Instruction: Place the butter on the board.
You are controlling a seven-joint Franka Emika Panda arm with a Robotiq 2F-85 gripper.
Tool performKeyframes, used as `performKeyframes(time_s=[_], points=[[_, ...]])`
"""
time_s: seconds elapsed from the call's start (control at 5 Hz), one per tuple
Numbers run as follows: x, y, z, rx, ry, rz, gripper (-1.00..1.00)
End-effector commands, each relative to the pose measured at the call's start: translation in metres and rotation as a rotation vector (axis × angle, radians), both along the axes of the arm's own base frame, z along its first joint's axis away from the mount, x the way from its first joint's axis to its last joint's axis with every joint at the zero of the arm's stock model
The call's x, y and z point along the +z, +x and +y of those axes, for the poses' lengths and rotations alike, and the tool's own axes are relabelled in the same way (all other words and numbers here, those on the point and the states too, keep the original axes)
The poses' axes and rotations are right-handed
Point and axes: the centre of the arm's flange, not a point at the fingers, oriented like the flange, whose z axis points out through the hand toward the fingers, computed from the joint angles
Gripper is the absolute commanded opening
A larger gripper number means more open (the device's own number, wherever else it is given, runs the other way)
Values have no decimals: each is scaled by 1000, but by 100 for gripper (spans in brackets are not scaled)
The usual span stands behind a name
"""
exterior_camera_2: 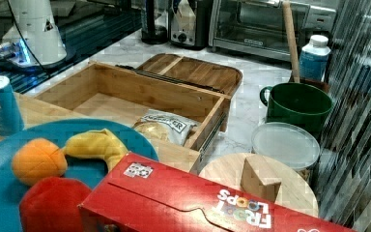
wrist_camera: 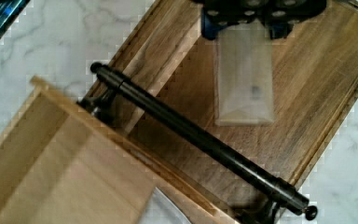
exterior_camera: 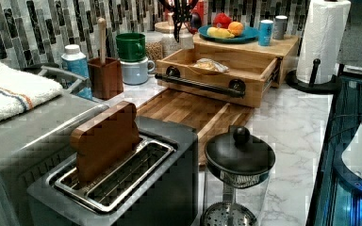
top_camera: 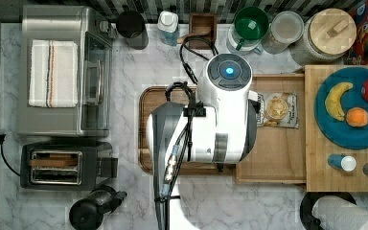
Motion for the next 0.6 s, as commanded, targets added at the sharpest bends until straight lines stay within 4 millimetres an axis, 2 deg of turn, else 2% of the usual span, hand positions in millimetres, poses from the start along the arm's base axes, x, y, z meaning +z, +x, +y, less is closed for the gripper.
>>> performKeyframes(time_s=[0.2,0.4,0.6], points=[[39,-36,99,-135,-68,-145,-100],[22,-47,118,-179,-87,-167,-100],[0,-51,123,-204,-74,-126,-100]])
